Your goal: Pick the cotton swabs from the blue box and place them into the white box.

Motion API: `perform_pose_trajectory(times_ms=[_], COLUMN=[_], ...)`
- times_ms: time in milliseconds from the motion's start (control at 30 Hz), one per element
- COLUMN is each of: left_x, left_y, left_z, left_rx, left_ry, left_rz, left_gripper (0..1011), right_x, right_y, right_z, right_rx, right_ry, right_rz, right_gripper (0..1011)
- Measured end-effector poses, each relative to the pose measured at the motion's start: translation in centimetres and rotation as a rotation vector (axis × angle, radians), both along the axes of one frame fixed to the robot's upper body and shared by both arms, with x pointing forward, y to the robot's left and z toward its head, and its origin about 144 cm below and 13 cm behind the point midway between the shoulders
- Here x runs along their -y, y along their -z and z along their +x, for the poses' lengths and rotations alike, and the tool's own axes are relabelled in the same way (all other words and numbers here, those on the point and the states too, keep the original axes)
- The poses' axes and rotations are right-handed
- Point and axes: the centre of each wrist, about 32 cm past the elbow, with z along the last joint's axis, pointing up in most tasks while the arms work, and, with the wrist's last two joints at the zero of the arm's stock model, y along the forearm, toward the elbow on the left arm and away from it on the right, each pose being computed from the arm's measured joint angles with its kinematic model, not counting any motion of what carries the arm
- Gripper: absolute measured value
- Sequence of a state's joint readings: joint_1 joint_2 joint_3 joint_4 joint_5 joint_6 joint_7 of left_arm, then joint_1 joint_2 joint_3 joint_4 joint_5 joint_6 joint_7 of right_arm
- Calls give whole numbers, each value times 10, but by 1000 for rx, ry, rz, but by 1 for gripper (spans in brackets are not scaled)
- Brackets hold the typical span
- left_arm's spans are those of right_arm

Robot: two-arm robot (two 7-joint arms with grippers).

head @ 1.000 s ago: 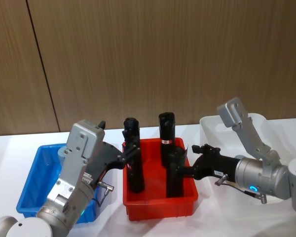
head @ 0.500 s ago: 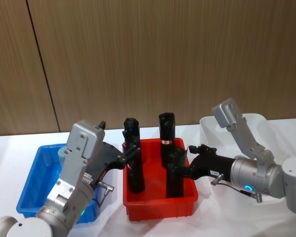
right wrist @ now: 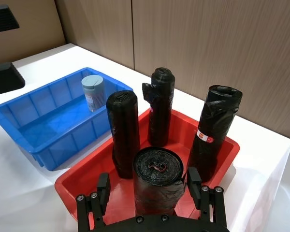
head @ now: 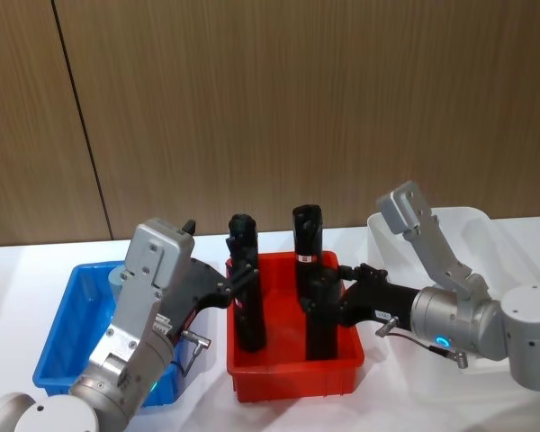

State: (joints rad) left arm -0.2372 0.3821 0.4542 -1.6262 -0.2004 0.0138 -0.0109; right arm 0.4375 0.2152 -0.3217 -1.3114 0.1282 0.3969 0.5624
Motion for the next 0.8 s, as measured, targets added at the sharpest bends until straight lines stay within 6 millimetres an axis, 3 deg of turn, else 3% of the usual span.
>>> perform_pose_trajectory(times_ms=[567, 800], left_x=[0, 0], left_y=[0, 0], left_z=[0, 0], left_rx=[0, 0], left_ry=[0, 0], left_rz=[0, 0], left_gripper=[1004, 1004], right_x=[-9, -11], right_y=[9, 11], right_z=[13, 18], right_rx=[-6, -3], right_ry=[14, 24], right_rz=[-6, -9], right_gripper=[998, 836])
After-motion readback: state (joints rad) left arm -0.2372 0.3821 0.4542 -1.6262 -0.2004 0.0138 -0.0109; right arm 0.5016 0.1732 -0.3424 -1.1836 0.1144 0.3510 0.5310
